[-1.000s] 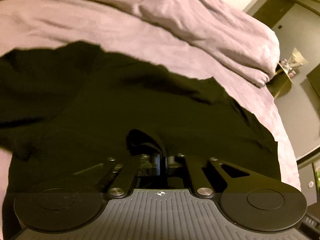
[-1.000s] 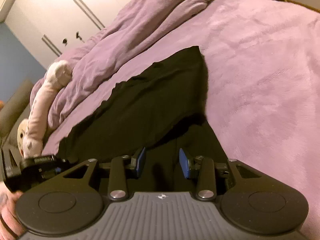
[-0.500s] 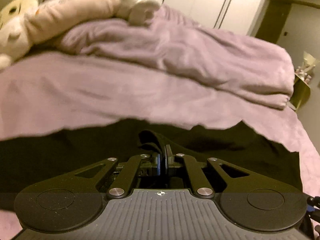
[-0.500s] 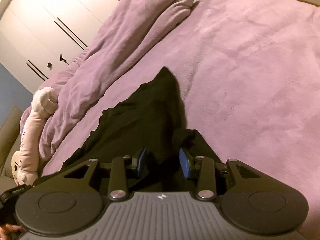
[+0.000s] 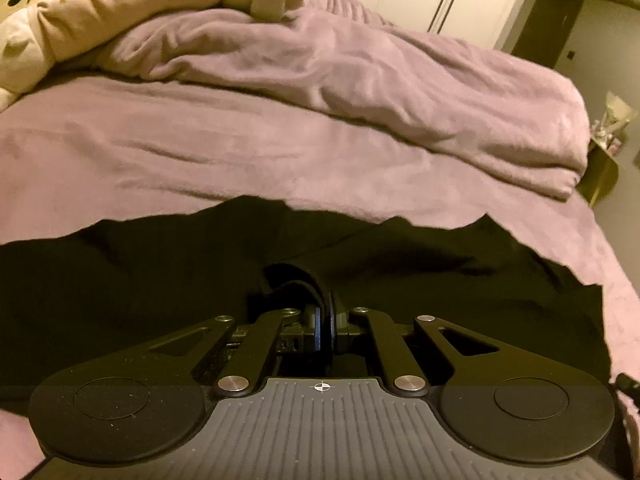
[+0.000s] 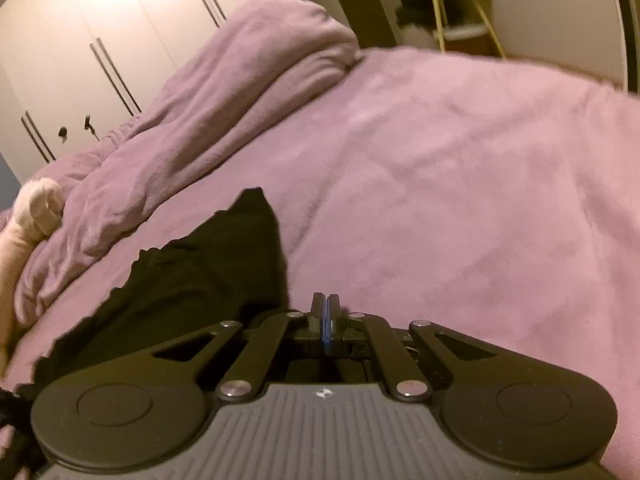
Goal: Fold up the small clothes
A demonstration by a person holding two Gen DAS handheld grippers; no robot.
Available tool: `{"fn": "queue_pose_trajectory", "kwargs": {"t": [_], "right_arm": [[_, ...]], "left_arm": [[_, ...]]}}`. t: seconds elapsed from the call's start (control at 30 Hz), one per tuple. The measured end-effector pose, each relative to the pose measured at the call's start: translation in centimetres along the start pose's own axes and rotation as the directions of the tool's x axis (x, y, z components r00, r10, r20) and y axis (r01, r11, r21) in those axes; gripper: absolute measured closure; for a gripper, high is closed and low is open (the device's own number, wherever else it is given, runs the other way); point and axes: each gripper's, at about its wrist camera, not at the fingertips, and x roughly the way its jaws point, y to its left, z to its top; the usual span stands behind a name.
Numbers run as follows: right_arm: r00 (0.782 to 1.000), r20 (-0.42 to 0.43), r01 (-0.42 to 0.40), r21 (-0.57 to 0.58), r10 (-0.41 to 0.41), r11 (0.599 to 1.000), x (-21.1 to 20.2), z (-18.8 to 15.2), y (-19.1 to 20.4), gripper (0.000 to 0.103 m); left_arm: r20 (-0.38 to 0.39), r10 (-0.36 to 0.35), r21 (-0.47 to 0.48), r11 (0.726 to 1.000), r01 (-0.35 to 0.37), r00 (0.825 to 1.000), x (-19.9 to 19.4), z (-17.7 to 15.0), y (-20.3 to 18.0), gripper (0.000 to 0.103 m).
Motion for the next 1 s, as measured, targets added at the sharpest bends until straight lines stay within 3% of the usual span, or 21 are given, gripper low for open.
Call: {"fn": "queue_pose_trajectory", "kwargs": {"t": [0.17, 0.3, 0.37, 0.43, 0.5, 0.6, 0.67, 0.73, 0.77, 0.83, 0.9, 1.0], "right_arm": [[0.997, -0.035, -0.071, -0.133, 0.067, 0.989, 0.4, 0.1, 2.6, 0.099], [0.990, -0.103, -0.125, -0.301, 0.098, 0.946, 2.2, -1.1, 6.4, 0.099], [0.991, -0.132, -0.085, -0.386, 0.036, 0.919, 3.7, -2.0, 7.4, 0.100], [0.995, -0.080, 0.010, -0.469, -0.054, 0.883, 4.5, -2.6, 7.3, 0.103], [0.996, -0.061, 0.037, -0.438, -0.071, 0.898, 4.3, -2.1, 6.5, 0.103], [0.992, 0.014, 0.120, -0.450, -0.127, 0.885, 2.8, -1.9, 6.1, 0.103], [0.996, -0.033, 0.068, -0.347, -0.085, 0.935, 1.6, -1.2, 5.0, 0.103], [0.996, -0.049, 0.055, -0.279, -0.071, 0.959, 0.6, -0.7, 4.2, 0.101], [0.996, -0.041, 0.066, -0.247, -0.079, 0.967, 0.0, -0.6, 3.8, 0.097], [0.998, -0.064, 0.011, -0.123, -0.019, 0.992, -0.8, -0.2, 2.5, 0.085], [0.988, -0.139, -0.065, 0.002, 0.065, 0.998, -0.1, -0.1, 1.3, 0.072], [0.983, -0.153, -0.093, 0.037, 0.097, 0.995, 1.1, -0.6, 1.4, 0.071]], "left_arm": [[-0.025, 0.032, -0.034, 0.999, -0.033, 0.999, 0.5, -0.8, 1.4, 0.097], [-0.024, 0.037, -0.014, 0.999, -0.037, 0.999, 0.4, -0.9, 1.3, 0.097], [-0.025, 0.033, -0.013, 0.999, -0.033, 0.999, 0.3, -0.8, 1.3, 0.097], [-0.027, 0.025, -0.022, 0.999, -0.026, 0.999, 0.2, -0.8, 1.5, 0.097], [-0.028, 0.024, 0.004, 1.000, -0.024, 0.999, 0.1, -0.9, 1.3, 0.097], [-0.035, 0.026, 0.010, 1.000, -0.026, 0.999, 0.1, -1.2, 1.5, 0.096], [-0.038, 0.019, -0.017, 1.000, -0.020, 0.999, 0.1, -1.2, 1.8, 0.095], [-0.041, 0.010, -0.046, 0.999, -0.012, 0.999, -0.1, -1.3, 2.2, 0.095], [-0.042, 0.005, -0.055, 0.998, -0.008, 0.999, -0.2, -1.3, 2.4, 0.095], [-0.043, -0.004, -0.065, 0.998, 0.001, 0.999, -0.3, -1.3, 2.6, 0.095], [-0.041, -0.004, -0.075, 0.997, 0.001, 0.999, -0.5, -1.2, 2.8, 0.095], [-0.031, -0.003, -0.080, 0.997, 0.000, 1.000, -1.0, -1.0, 2.9, 0.095]]}}
